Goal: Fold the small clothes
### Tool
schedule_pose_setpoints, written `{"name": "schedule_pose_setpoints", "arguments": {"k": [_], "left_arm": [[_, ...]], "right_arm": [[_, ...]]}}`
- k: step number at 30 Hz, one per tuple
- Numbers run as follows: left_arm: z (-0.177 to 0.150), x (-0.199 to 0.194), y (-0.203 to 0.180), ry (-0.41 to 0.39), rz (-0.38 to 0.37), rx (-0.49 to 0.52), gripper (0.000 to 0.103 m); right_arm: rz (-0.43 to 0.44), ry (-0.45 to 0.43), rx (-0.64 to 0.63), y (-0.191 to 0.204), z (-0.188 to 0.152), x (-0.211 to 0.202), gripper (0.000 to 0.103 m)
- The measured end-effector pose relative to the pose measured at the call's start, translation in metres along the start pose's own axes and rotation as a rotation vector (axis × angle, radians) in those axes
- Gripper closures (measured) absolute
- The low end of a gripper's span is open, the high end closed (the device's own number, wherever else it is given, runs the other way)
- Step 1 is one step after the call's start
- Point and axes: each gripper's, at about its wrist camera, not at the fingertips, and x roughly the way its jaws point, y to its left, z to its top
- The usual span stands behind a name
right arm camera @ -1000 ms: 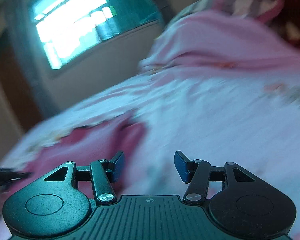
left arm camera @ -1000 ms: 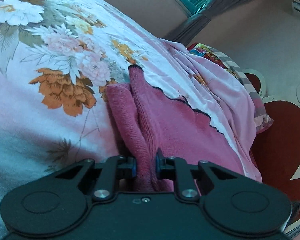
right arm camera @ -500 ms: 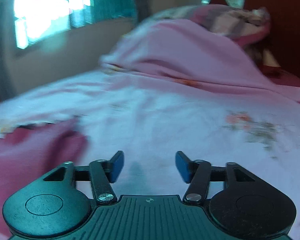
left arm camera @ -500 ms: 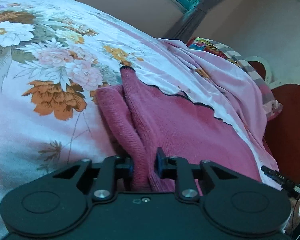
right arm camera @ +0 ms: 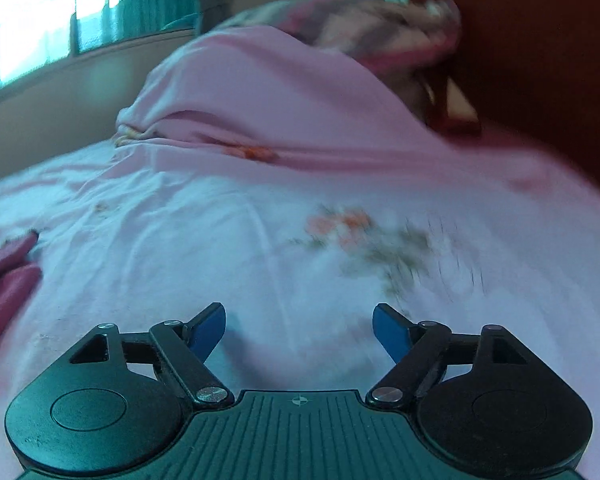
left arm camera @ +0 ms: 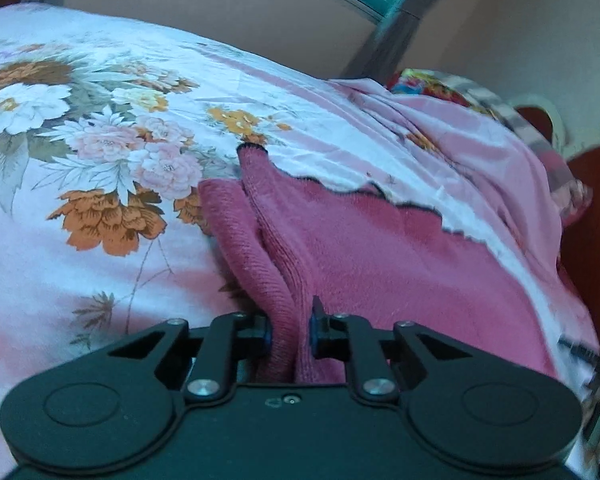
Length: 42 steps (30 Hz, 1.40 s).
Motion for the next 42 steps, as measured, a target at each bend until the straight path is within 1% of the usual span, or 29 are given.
{"name": "schedule_pose_setpoints", "arguments": {"k": [2,3,5,7,9,11,14,18,21,23,24,25,26,27,28,29,30,31,32,33,34,35,36,37,38,40,41,42], "left_arm": [[0.01,-0.013,-0.015,-0.039,-0.026,-0.005,0.09],[0.017,-0.018,-0.026,-0.05,-0.035,-0.001,0.09],[0.031,-0.024,-0.056,-0.051,-0.013,0.047,0.091],[0.044,-0.025,-0.092,-0.047,-0.007,0.092,0.091],[0.053,-0.02,-0.129,-0.036,0.001,0.132,0.091],[0.055,-0.008,-0.166,-0.009,0.013,0.17,0.091],[0.046,0.015,-0.218,0.03,0.039,0.228,0.091],[0.017,0.054,-0.272,0.074,0.08,0.293,0.091],[-0.018,0.088,-0.296,0.12,0.142,0.347,0.09],[-0.04,0.107,-0.302,0.15,0.145,0.377,0.086],[-0.05,0.112,-0.306,0.141,0.143,0.395,0.078],[-0.056,0.114,-0.311,0.126,0.133,0.407,0.059],[-0.06,0.114,-0.316,0.125,0.107,0.406,0.044],[-0.062,0.114,-0.321,0.126,0.057,0.403,0.016],[-0.063,0.114,-0.326,0.125,0.028,0.408,0.012],[-0.065,0.11,-0.332,0.114,0.011,0.425,0.013],[-0.063,0.103,-0.334,0.111,-0.064,0.413,0.019],[-0.06,0.095,-0.335,0.104,-0.119,0.379,0.026],[-0.054,0.08,-0.331,0.085,-0.173,0.34,0.028],[-0.049,0.065,-0.326,0.055,-0.202,0.315,0.029],[-0.045,0.049,-0.321,0.012,-0.2,0.301,0.028],[-0.04,0.03,-0.311,-0.032,-0.186,0.289,0.026],[-0.035,0.013,-0.296,-0.07,-0.159,0.273,0.022],[-0.035,-0.001,-0.28,-0.099,-0.125,0.262,0.021],[-0.037,-0.016,-0.259,-0.12,-0.068,0.252,0.021],[-0.048,-0.037,-0.215,-0.125,0.033,0.225,0.023],[-0.056,-0.045,-0.195,-0.12,0.071,0.207,0.023],[-0.068,-0.053,-0.174,-0.105,0.108,0.183,0.024]], "right_arm": [[0.045,-0.018,0.074,-0.013,-0.005,0.0,0.023],[0.052,-0.02,0.092,-0.015,-0.005,0.0,0.023],[0.057,-0.014,0.095,-0.016,-0.005,0.002,0.021],[0.064,-0.018,0.095,-0.016,-0.004,0.001,0.02],[0.082,-0.021,0.114,-0.019,-0.005,0.0,0.019],[0.106,-0.03,0.147,-0.025,-0.006,-0.001,0.019],[0.143,-0.046,0.205,-0.035,-0.008,-0.001,0.019],[0.176,-0.06,0.252,-0.043,-0.009,-0.003,0.019],[0.189,-0.064,0.271,-0.047,-0.01,-0.004,0.019],[0.199,-0.065,0.285,-0.05,-0.01,-0.005,0.019],[0.201,-0.065,0.289,-0.05,-0.01,-0.005,0.019],[0.204,-0.066,0.292,-0.051,-0.01,-0.005,0.019],[0.207,-0.067,0.296,-0.052,-0.011,-0.005,0.019],[0.21,-0.067,0.301,-0.053,-0.011,-0.005,0.019],[0.213,-0.067,0.305,-0.053,-0.011,-0.005,0.019],[0.216,-0.069,0.31,-0.054,-0.011,-0.005,0.019],[0.22,-0.07,0.316,-0.056,-0.012,-0.004,0.019],[0.225,-0.071,0.325,-0.057,-0.012,-0.005,0.019],[0.229,-0.072,0.332,-0.059,-0.012,-0.005,0.019],[0.231,-0.073,0.337,-0.06,-0.013,-0.005,0.019],[0.232,-0.074,0.338,-0.06,-0.013,-0.005,0.019],[0.231,-0.074,0.336,-0.059,-0.013,-0.006,0.019],[0.229,-0.074,0.333,-0.059,-0.012,-0.006,0.019],[0.225,-0.072,0.327,-0.058,-0.012,-0.007,0.019],[0.219,-0.065,0.318,-0.056,-0.011,-0.008,0.019],[0.229,-0.041,0.284,-0.05,-0.007,-0.015,0.019],[0.255,-0.041,0.277,-0.047,-0.006,-0.023,0.019],[0.299,-0.047,0.286,-0.044,-0.009,-0.036,0.019]]}}
